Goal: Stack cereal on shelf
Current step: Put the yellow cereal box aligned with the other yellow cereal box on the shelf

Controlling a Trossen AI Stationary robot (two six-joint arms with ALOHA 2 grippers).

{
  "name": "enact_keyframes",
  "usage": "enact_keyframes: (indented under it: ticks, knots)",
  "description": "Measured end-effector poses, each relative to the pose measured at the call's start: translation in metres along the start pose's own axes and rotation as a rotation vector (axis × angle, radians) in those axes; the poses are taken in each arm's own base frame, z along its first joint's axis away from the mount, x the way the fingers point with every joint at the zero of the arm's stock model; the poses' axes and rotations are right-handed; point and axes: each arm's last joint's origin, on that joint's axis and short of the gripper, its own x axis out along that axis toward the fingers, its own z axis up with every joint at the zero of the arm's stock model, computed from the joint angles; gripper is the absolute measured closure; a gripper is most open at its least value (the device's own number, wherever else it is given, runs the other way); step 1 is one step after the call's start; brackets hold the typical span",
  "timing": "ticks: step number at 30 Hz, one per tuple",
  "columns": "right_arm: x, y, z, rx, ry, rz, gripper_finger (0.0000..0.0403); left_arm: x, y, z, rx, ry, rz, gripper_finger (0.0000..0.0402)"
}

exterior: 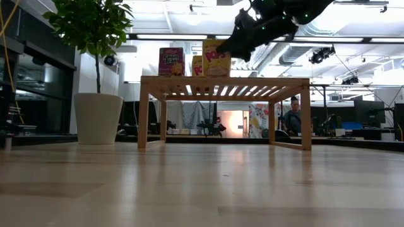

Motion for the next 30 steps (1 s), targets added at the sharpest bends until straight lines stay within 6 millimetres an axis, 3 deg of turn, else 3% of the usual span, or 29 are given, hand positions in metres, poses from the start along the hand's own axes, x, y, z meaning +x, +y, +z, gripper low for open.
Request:
enact_keyframes:
  ticks: [6, 11, 18, 30]
  knots:
    - [0.000, -0.001, 0.015, -0.010, -0.144, -0.059, 0.0289, 0.000, 0.000, 0.000, 0.000, 0.000, 0.000, 0.0401]
    - [0.008, 0.003, 0.016, -0.042, -0.173, -0.084, 0.0283, 0.000, 0.000, 0.000, 0.025, 0.000, 0.000, 0.0401]
    - [0.032, 0.003, 0.001, -0.038, -0.122, -0.090, 0.0278, 0.000, 0.000, 0.000, 0.025, -0.003, 0.000, 0.0401]
    - [0.038, -0.001, 0.000, -0.042, -0.112, -0.079, 0.0277, 0.000, 0.000, 0.001, 0.023, -0.004, -0.001, 0.0401]
